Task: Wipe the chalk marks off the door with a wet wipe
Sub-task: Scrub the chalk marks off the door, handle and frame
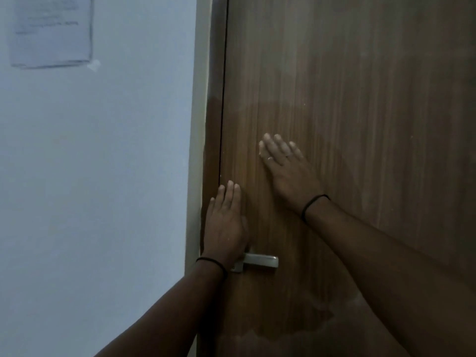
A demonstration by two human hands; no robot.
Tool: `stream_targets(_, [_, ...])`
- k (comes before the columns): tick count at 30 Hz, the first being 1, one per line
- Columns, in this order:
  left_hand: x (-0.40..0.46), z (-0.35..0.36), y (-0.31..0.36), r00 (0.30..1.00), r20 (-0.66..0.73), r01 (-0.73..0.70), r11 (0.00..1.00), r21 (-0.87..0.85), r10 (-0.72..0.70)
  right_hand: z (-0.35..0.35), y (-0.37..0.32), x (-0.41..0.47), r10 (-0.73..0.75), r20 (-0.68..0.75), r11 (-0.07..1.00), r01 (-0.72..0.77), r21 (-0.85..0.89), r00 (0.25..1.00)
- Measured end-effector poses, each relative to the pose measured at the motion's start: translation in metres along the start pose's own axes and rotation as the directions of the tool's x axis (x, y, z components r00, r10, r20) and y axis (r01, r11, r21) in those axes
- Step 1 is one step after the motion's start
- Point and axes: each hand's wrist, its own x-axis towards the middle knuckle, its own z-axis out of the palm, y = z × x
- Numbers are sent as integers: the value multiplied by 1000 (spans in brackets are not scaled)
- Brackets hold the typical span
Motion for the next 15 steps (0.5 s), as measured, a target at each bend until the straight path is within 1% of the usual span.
stream_targets(3, [-15, 4, -4, 1000, 14, 10, 999, -38, -10, 11, 11, -52, 193, -11, 977, -192, 94, 981])
stream_targets(7, [-42, 8, -9, 998, 62, 28, 995, -91, -22, 25, -4, -143, 339, 42, 926, -341, 163, 940])
stream_targets(8, [-48, 8, -10, 997, 69, 38, 995, -94, -32, 27, -14, -167, 339, 59, 919, -344, 194, 939])
stream_targets(9, [-54, 9, -8, 997, 70, 41, 994, -98, -35, 27, -23, -191, 305, 73, 923, -314, 222, 949])
stream_targets(10, [-58, 9, -5, 998, 64, 32, 994, -102, -26, 26, -32, -215, 238, 85, 937, -251, 241, 968])
stream_targets(12, [-63, 6, 5, 998, 32, -41, 993, -110, 45, 21, -38, -247, 91, 121, 956, -121, 267, 989])
stream_targets(13, [-64, 5, 11, 996, 14, -91, 989, -114, 93, 16, -33, -250, 54, 126, 950, -89, 298, 991])
stream_targets(15, [-59, 4, 21, 988, -22, -156, 981, -113, 155, 3, -16, -231, 60, 78, 931, -84, 354, 995])
